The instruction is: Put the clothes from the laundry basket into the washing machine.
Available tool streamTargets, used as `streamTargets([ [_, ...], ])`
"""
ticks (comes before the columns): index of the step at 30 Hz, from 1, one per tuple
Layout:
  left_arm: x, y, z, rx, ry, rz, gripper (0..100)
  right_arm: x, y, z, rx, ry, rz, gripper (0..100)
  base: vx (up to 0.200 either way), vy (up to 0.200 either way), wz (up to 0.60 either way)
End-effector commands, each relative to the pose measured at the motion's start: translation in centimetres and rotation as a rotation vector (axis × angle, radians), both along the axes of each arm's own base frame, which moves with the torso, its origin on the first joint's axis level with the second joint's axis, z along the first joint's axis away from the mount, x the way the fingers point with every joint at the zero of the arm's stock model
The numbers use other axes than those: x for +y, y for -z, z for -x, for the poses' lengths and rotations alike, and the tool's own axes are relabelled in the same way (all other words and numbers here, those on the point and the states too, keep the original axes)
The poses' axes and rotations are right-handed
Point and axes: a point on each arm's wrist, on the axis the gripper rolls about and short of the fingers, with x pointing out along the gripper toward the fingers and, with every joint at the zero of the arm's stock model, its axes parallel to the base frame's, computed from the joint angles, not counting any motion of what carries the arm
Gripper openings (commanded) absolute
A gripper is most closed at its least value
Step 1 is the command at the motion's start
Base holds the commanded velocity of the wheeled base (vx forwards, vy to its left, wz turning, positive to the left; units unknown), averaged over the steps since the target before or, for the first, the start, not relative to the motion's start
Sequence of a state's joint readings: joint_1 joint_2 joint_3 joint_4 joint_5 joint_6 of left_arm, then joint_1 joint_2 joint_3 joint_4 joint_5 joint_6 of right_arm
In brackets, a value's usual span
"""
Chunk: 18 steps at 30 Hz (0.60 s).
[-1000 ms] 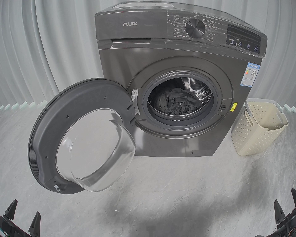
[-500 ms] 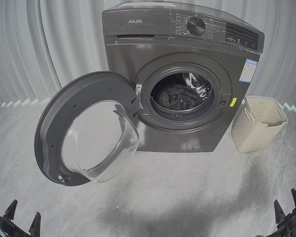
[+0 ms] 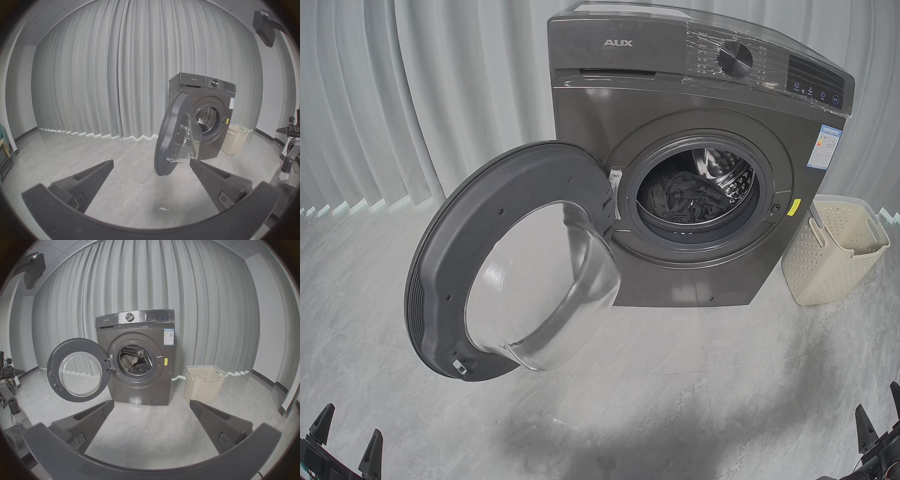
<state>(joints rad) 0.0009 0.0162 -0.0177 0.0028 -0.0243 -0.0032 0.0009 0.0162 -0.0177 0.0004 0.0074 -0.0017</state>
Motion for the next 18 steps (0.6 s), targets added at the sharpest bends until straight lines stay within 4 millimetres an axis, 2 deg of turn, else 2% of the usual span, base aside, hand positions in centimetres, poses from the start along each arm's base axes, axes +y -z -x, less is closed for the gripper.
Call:
streamTargets([
  [1, 0.0, 0.5, 0.0, 0.005, 0.0, -0.005, 100, 0.0, 0.5, 0.0, 0.001, -0.001, 0.0, 100, 0.0, 0.0, 0.0],
  [11, 0.0, 0.4, 0.0, -0.005, 0.01, -0.025, 100, 0.0, 0.5, 0.0, 0.001, -0.001, 0.0, 100, 0.0, 0.0, 0.0],
  [12, 0.0, -0.3, 0.2, -0.029, 0.012, -0.013, 100, 0.0, 0.5, 0.0, 0.001, -0.001, 0.0, 100, 0.0, 0.0, 0.0],
  [14, -0.1, -4.4, 1.2, -0.157, 0.019, 0.015, 100, 0.0, 0.5, 0.0, 0.001, -0.001, 0.0, 100, 0.0, 0.0, 0.0],
  [15, -0.1, -5.0, 1.3, -0.171, 0.026, 0.02, 100, 0.0, 0.5, 0.0, 0.001, -0.001, 0.0, 100, 0.0, 0.0, 0.0],
  [16, -0.1, -6.8, 1.3, -0.175, 0.057, 0.027, 100, 0.0, 0.5, 0.0, 0.001, -0.001, 0.0, 100, 0.0, 0.0, 0.0],
  [18, -0.1, -7.6, -0.3, -0.063, 0.116, 0.029, 100, 0.0, 0.5, 0.0, 0.001, -0.001, 0.0, 100, 0.0, 0.0, 0.0],
])
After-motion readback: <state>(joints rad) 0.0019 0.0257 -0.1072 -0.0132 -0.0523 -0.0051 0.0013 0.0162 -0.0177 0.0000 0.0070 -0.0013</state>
